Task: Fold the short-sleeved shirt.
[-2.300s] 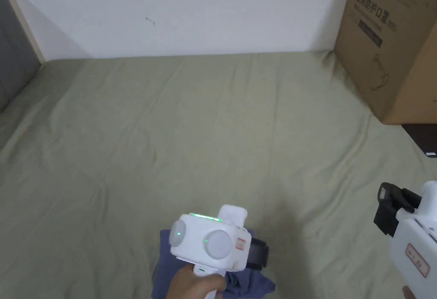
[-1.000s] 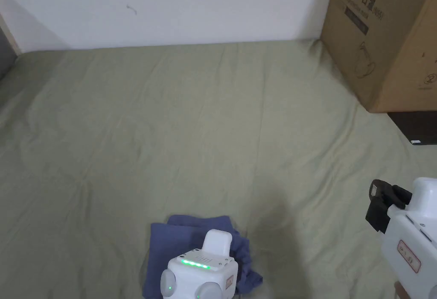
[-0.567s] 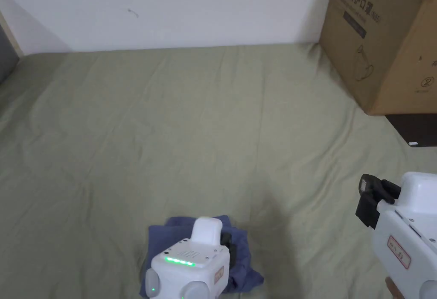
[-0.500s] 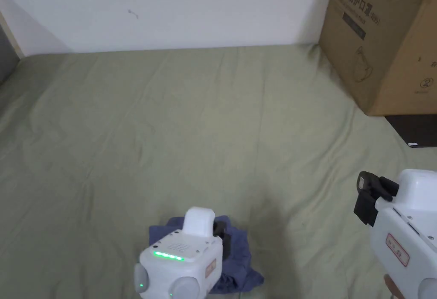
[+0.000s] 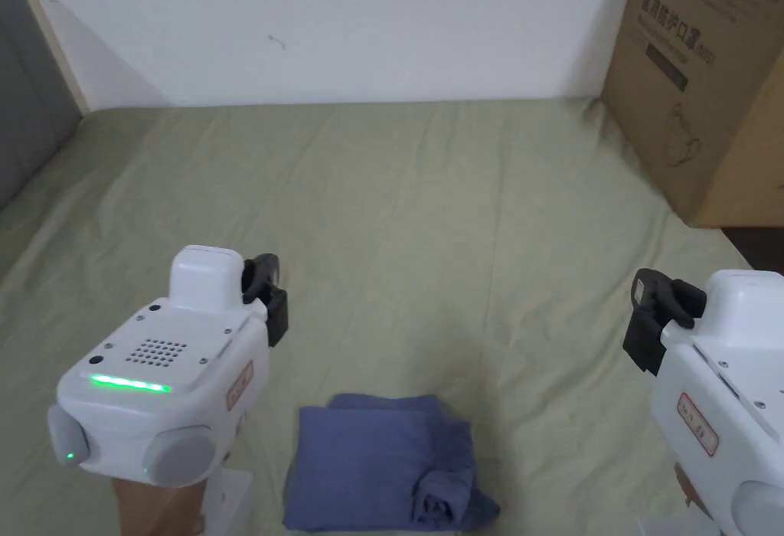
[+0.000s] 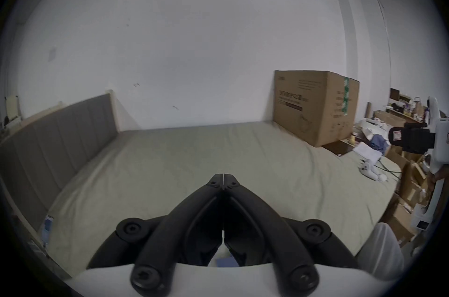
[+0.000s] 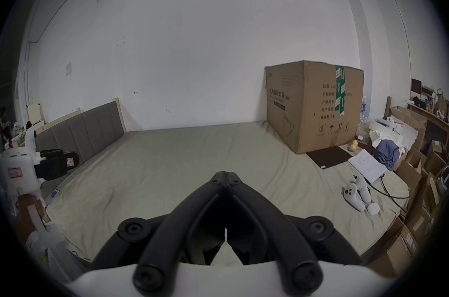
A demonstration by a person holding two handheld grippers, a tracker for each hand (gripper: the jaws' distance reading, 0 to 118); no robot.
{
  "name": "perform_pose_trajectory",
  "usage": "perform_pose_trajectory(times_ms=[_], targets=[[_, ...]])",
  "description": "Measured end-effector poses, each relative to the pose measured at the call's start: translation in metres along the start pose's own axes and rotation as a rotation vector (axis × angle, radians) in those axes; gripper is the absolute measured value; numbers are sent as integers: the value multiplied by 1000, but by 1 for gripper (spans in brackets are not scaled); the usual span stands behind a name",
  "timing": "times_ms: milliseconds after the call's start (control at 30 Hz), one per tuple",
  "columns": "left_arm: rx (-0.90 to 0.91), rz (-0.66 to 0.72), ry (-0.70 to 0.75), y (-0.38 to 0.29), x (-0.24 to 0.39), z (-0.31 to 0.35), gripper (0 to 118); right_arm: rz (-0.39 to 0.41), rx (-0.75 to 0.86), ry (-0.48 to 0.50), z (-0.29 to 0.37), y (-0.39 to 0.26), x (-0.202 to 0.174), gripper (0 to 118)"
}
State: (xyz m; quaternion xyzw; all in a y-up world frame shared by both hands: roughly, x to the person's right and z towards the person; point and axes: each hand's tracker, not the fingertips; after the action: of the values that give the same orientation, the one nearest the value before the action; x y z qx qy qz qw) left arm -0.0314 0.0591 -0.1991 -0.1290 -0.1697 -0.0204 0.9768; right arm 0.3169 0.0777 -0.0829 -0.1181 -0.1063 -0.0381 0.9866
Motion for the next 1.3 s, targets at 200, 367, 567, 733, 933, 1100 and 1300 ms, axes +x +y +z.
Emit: perform_pose_trajectory(times_ms=[200,367,567,733,933,1100,1300], targets=[[16,9,87,-5,-28,15,0,60,113,-12,4,9,-23,0],[22,18,123,-9,-39,23,0,75,132,6,0,12,-35,0],[19,40,134,-12,-45,26,0,69,84,37,-13,-2,-41,0],[5,44,127,-15,-49,27,0,51,-52,87,-38,-39,-56,0],[-24,78,114,-23,-58,25,0,96,-291,176,-74,-107,-93,0],[-65,104,104,-35,-63,25,0,129,-421,205,-93,-161,-116,0],[-153,152,67,-55,-68,19,0,144,-631,178,-120,-234,-120,0]])
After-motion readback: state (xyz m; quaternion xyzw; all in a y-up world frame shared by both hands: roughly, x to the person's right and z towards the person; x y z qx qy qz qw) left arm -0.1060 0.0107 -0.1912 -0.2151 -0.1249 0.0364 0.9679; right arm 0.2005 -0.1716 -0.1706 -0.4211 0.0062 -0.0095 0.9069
